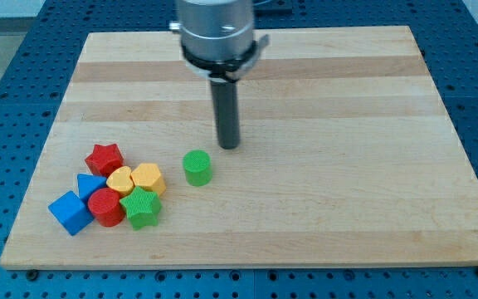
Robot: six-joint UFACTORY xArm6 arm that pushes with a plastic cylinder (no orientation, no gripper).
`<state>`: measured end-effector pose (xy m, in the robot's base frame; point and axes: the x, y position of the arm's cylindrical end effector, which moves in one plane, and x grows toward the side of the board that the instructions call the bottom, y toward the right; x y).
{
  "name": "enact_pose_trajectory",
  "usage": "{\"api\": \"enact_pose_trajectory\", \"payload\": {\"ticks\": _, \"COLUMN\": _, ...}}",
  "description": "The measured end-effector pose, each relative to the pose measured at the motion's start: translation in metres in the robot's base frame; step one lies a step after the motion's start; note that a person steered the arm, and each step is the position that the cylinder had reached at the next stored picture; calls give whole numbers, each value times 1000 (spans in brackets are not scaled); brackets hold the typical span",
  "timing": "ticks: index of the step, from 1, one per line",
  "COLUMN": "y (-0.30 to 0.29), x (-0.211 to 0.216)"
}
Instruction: Slide the green circle slightly left
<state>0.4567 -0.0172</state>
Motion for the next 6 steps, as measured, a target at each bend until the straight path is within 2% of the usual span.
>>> {"api": "enact_pose_trajectory", "payload": {"ticks": 2, "y": -8, "x": 52}}
{"api": "enact_pose_trajectory", "payload": {"ticks": 4, "y": -59, "x": 52}}
{"api": "enact_pose_trajectory", "payload": {"ticks": 6, "y": -77, "x": 51}}
